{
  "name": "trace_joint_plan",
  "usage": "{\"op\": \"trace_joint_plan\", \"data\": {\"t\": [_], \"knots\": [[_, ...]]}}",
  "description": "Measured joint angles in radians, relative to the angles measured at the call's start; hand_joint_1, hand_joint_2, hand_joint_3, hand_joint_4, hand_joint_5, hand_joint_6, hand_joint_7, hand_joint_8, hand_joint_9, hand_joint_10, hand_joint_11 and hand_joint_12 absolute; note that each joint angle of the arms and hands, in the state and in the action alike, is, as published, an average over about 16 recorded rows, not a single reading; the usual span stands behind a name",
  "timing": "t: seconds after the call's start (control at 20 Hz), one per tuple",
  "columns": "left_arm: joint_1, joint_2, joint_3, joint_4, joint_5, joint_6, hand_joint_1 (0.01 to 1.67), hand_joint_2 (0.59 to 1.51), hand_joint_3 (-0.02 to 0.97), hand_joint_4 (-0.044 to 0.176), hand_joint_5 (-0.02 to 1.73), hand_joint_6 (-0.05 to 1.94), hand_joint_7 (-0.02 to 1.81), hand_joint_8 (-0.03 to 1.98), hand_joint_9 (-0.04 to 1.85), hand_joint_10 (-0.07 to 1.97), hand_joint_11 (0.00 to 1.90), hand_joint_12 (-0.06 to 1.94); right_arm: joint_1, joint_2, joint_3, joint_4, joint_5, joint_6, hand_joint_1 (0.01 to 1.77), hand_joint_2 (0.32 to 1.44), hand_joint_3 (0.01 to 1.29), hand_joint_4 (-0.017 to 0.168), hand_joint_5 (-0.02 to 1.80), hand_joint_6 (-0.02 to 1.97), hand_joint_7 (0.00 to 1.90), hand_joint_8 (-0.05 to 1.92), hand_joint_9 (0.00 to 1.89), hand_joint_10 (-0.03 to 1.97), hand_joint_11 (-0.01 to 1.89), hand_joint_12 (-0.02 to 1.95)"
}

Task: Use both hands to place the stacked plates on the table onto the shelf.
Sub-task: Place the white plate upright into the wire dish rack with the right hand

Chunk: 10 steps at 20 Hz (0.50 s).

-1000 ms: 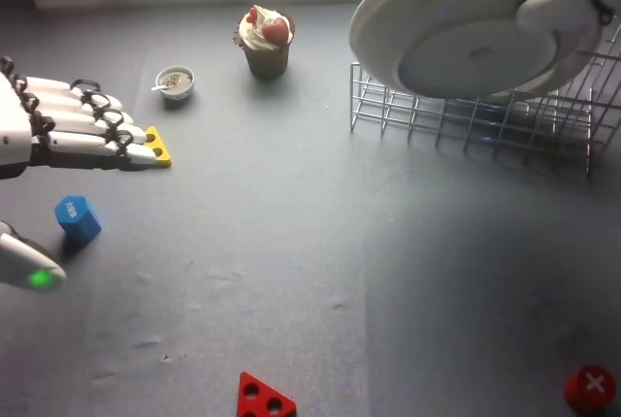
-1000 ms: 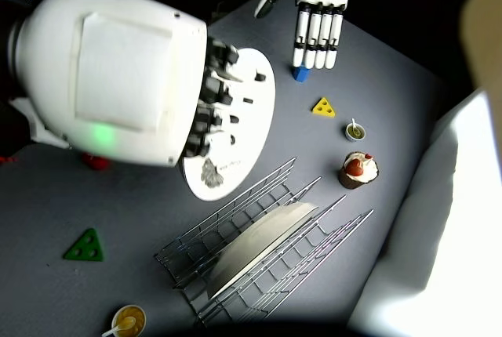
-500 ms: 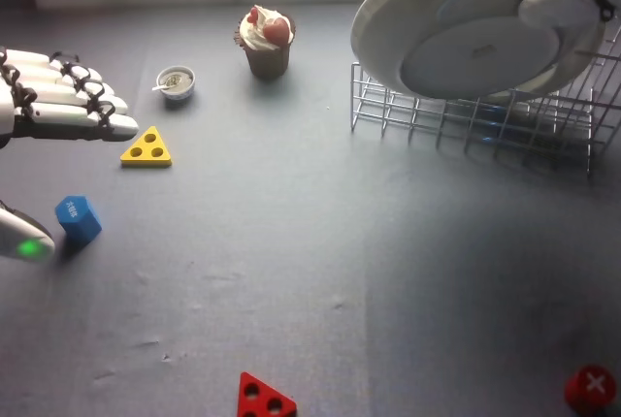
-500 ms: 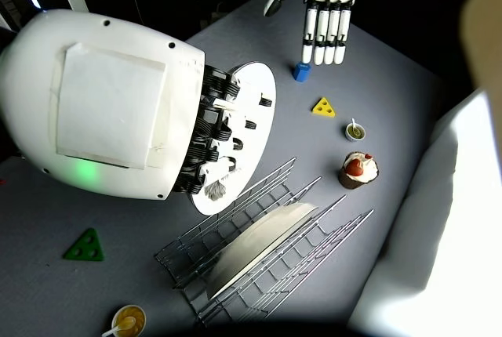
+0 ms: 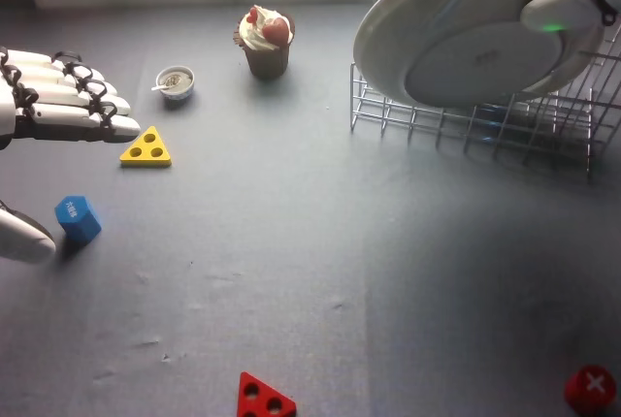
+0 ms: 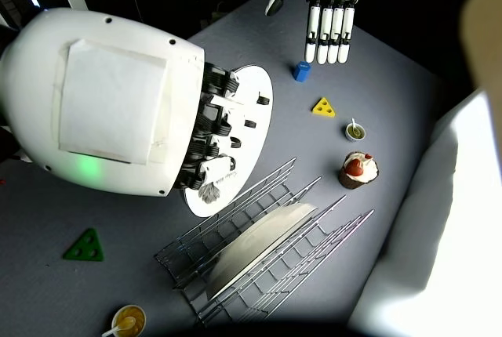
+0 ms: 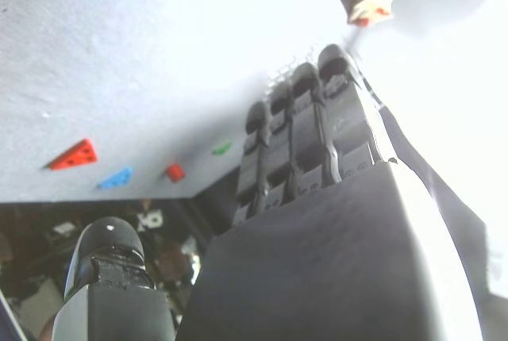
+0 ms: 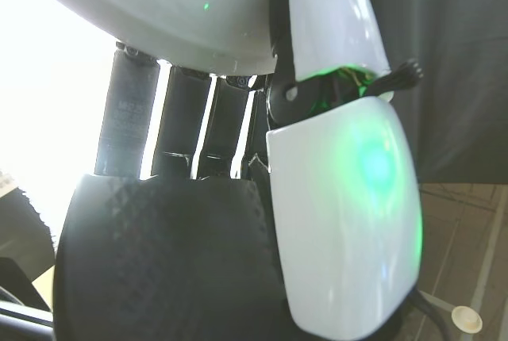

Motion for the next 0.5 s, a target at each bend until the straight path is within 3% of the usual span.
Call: {"op": "trace_joint_plan", "data": {"t": [0.5], "knots": [[0.001,0.002,-0.002,0.003,0.0,0.0,0.09,1.012,0.005,0.004,0.13,0.02,0.15,-0.01,0.14,0.01,0.15,0.02,0.008,-0.014,0.007,-0.286,0.031,0.259,1.48,0.95,0.01,-0.009,0.91,0.89,1.1,0.55,1.18,0.61,1.02,1.24]]}}
